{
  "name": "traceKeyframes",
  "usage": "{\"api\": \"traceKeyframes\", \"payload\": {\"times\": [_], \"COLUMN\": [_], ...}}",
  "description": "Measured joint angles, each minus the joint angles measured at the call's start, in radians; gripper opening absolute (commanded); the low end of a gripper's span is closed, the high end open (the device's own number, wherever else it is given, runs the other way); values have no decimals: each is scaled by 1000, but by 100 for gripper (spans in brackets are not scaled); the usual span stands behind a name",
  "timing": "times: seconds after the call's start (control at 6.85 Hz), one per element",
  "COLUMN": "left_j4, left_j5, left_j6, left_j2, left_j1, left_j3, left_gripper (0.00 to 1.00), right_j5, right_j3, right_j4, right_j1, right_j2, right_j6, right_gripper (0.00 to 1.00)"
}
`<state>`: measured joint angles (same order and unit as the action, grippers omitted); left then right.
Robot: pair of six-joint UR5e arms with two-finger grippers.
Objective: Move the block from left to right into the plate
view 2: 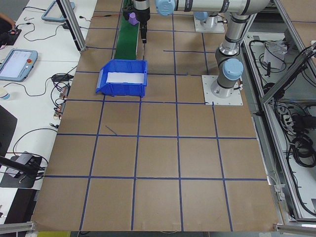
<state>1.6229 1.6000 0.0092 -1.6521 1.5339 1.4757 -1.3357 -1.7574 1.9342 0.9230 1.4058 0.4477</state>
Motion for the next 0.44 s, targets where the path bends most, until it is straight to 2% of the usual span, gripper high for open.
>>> {"api": "traceKeyframes", "payload": {"times": [0.15,0.44], "left_j4": [0,0], "left_j5": [-1,-1], "left_j6": [0,1], "left_j2": [0,0], "left_j1": [0,0], "left_j3": [0,0], "left_gripper": [100,100], "right_j5": [22,134], "right_j3": [29,115], "right_j4": [14,25], "right_j1": [67,137], "right_j2": [-33,-115], "right_j6": [-127,-303], "right_gripper": [100,100]}}
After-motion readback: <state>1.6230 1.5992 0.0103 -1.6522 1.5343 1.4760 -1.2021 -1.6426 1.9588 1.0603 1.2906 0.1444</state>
